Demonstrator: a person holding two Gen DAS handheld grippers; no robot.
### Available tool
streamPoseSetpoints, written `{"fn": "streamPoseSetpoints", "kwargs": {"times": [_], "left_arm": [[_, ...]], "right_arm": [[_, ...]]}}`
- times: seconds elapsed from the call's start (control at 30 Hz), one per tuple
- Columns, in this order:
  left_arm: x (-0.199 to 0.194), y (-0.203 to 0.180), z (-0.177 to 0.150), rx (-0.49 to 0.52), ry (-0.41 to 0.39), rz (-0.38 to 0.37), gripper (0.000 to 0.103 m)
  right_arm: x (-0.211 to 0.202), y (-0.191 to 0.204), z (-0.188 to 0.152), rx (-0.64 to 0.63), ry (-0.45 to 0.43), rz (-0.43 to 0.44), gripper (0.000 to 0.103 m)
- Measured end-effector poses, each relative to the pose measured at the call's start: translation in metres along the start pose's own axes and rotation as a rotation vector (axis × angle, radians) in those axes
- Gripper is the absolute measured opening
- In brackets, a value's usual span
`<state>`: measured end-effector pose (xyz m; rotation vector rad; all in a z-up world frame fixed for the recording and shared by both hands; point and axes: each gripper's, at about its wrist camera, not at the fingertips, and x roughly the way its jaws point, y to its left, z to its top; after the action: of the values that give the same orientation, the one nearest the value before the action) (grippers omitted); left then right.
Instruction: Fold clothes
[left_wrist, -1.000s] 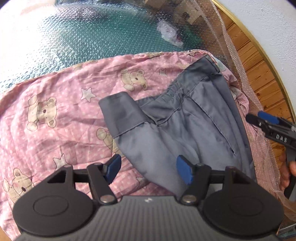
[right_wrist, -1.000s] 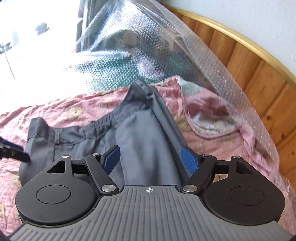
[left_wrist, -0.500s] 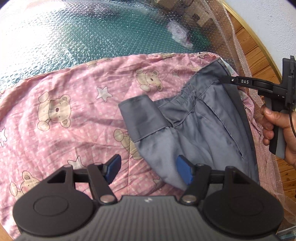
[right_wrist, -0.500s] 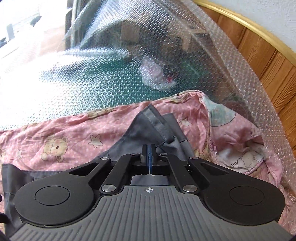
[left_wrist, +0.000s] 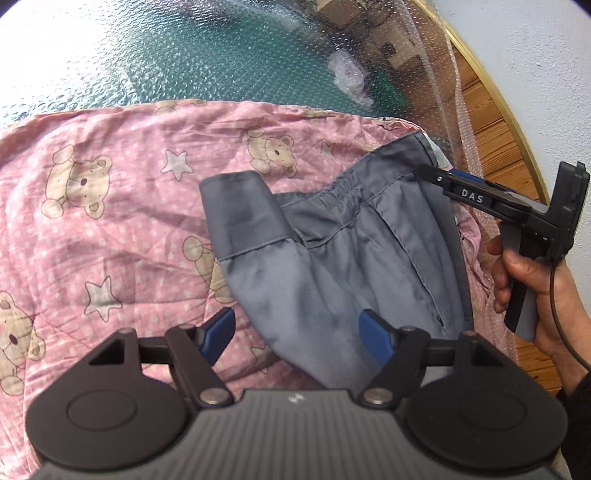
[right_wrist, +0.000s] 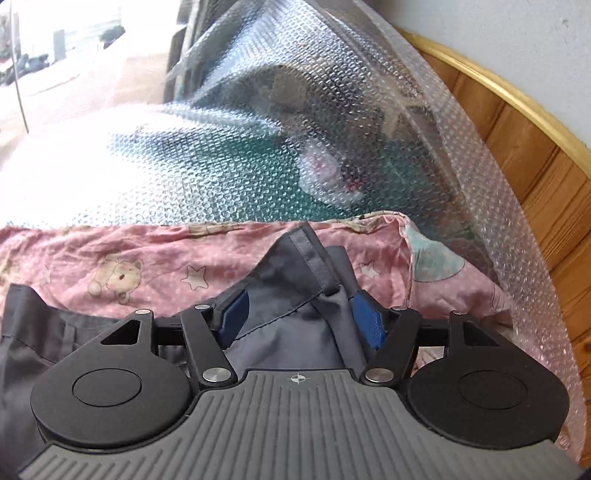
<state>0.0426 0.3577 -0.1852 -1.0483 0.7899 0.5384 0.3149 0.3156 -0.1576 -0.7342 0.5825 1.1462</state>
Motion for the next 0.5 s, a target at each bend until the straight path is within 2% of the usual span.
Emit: {"fn": "streamPoseSetpoints", "kwargs": {"times": [0.13, 0.17, 0.2, 0.23, 0.27, 0.33, 0.43, 0.47, 0.5], "left_arm": [[0.007, -0.005, 0.005, -0.010, -0.037, 0.033, 0.075], [0.008, -0.006, 0.007, -0.014, -0.046, 0.048, 0.075], [0.010, -0.006, 0.009, -0.017, -0.053, 0.054, 0.075], [0.012, -0.006, 0.012, -0.020, -0.060, 0.059, 0.075], [0.012, -0.006, 0.013, -0.024, -0.067, 0.055, 0.075], [0.012, -0.005, 0.017, -0.033, -0.079, 0.045, 0.075], [0.012, -0.010, 0.020, 0.002, -0.119, 0.035, 0.075], [0.015, -0.012, 0.022, 0.011, -0.119, 0.037, 0.075], [0.020, -0.014, 0.023, 0.019, -0.117, 0.039, 0.075]], "right_arm": [[0.023, 0.004, 0.009, -0.027, 0.005, -0.009, 0.066], [0.033, 0.004, 0.011, -0.019, 0.023, 0.012, 0.060], [0.041, 0.002, 0.012, -0.006, 0.047, 0.033, 0.052], [0.048, -0.002, 0.012, 0.015, 0.079, 0.041, 0.020], [0.054, -0.007, 0.011, 0.037, 0.112, 0.050, 0.011], [0.044, -0.023, 0.012, 0.099, 0.074, 0.077, 0.010], [0.001, -0.066, 0.010, 0.292, -0.066, 0.059, 0.010], [-0.003, -0.078, 0.005, 0.338, -0.085, 0.039, 0.010], [0.004, -0.089, -0.001, 0.360, -0.059, 0.016, 0.010]]}}
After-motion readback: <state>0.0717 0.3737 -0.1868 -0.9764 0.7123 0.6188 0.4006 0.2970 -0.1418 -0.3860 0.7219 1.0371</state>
